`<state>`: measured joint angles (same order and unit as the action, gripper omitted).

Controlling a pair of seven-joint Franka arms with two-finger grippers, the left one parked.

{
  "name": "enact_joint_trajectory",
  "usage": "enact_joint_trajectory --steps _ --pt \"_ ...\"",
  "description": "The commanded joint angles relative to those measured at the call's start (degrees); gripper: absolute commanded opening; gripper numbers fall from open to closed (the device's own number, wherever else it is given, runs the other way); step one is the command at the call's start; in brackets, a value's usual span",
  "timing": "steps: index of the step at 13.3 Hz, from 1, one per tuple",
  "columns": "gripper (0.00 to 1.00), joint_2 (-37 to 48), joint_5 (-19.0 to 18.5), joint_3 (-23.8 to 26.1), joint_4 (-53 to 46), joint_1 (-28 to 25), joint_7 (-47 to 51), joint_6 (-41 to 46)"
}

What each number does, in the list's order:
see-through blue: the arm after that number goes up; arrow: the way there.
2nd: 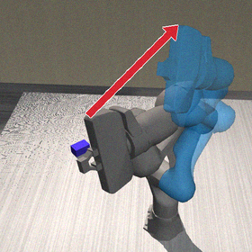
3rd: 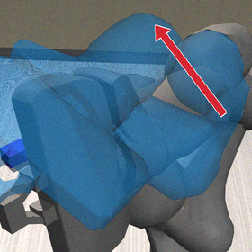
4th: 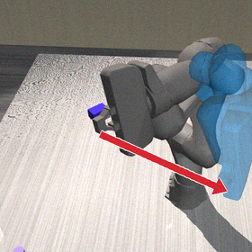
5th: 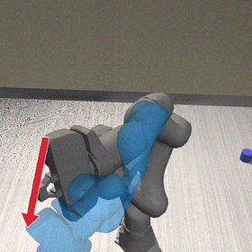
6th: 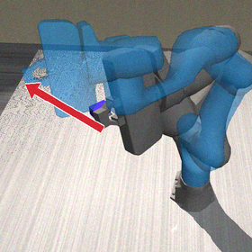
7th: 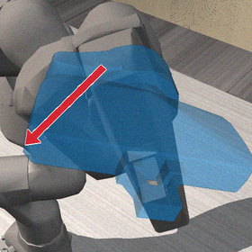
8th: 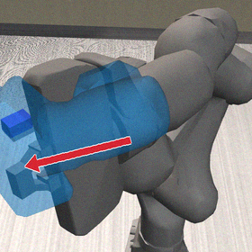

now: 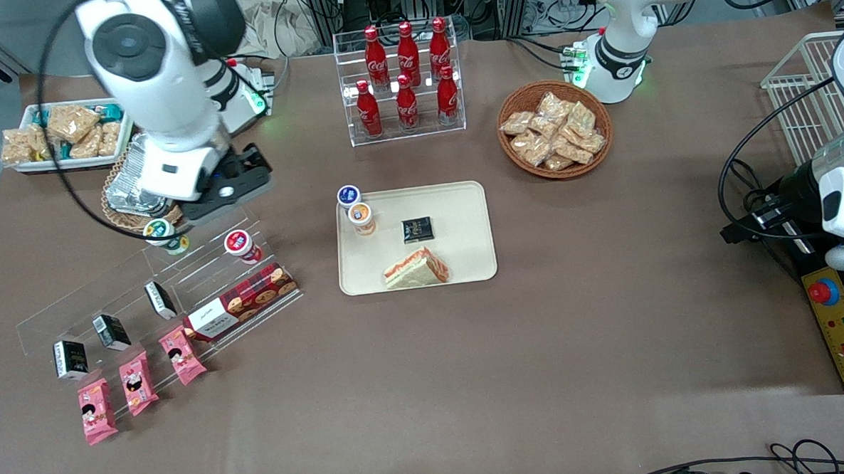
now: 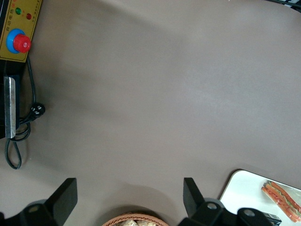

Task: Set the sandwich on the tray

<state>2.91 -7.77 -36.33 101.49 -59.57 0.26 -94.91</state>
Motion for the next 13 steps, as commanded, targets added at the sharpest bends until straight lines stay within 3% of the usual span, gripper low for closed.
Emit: enact_joint_trajectory --steps 1,4,6,13 --pt "0.99 1.83 3.88 1.43 -1.99 12.33 -0.43 4.01" --pt "0.99 1.74 5.92 8.78 -6.03 30.68 -5.33 9.81" --pt "0.99 2.09 5.75 14.95 -8.84 39.32 -8.17 12.63" --pt "0.99 4.64 5.31 14.88 -9.20 41.56 -2.89 13.35"
